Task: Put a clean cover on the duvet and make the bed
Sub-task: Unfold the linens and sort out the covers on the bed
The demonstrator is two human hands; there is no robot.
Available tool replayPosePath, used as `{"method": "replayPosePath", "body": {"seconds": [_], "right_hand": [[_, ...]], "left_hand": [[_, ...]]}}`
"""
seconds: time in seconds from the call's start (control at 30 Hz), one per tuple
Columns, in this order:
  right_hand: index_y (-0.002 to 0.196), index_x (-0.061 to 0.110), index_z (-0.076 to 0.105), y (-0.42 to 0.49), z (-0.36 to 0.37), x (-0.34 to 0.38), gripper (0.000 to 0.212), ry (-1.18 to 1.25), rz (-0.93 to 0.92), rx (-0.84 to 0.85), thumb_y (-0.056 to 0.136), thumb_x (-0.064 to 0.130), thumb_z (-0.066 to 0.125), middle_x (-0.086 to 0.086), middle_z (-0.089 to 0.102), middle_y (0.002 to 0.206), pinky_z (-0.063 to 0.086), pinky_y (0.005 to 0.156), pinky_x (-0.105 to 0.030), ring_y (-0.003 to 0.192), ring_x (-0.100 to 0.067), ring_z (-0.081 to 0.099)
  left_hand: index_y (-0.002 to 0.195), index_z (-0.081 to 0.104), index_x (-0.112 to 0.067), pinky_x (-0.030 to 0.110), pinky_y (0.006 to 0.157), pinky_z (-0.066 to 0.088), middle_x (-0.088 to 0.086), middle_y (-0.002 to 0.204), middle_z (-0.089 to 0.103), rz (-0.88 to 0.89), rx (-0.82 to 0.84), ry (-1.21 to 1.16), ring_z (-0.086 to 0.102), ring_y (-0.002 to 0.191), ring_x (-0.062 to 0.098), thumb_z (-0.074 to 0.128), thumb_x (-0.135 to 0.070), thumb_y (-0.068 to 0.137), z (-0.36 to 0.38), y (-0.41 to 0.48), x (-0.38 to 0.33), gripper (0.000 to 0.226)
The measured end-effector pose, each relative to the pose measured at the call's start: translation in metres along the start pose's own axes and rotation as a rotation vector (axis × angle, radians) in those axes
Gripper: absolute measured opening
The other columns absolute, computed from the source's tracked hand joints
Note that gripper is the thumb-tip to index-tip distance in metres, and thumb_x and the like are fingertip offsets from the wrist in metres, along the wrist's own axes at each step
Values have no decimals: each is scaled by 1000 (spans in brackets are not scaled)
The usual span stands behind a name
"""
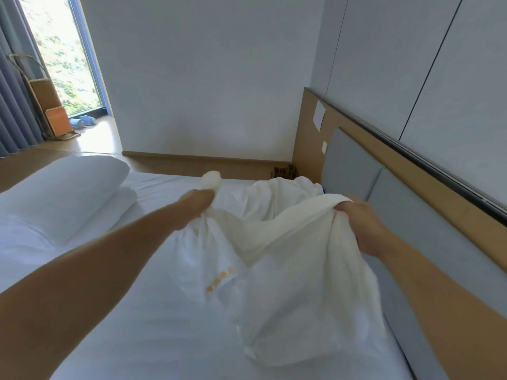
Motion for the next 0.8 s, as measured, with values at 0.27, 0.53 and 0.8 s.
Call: {"method": "replayPosePath", "body": {"seconds": [0.27, 0.53, 0.8], "right_hand": [[113, 21, 64, 16, 23, 7, 42, 173, 7, 139, 84, 52, 70, -4, 71, 106, 54, 74, -37, 97, -22, 68], [114, 11, 67, 27, 32, 42, 60, 556, -49, 195, 86, 63, 56, -10, 74, 104, 60, 76, -37, 94, -24, 73], [97, 13, 70, 37, 30, 46, 46, 665, -92, 227, 99, 52, 45, -7, 74, 86, 61, 64, -31, 76, -19, 74]], "left_hand": [[94, 51, -23, 25, 62, 40, -9, 89, 58, 372, 294, 812, 56, 78, 11, 82, -69, 59, 52, -28, -29, 65], [102, 43, -25, 30, 71, 40, -8, 96, 52, 654, 256, 999, 55, 81, 17, 79, -66, 62, 103, -35, -33, 68], [116, 49, -25, 25, 80, 40, -11, 106, 60, 610, 276, 726, 61, 111, 18, 81, -57, 69, 130, -33, -38, 65]]}}
Point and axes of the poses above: each hand's wrist, its own y-axis towards the middle knuckle, its own z-axis out of the palm, x = y × z, the point moved 3 cm from there along y, towards the middle knuckle
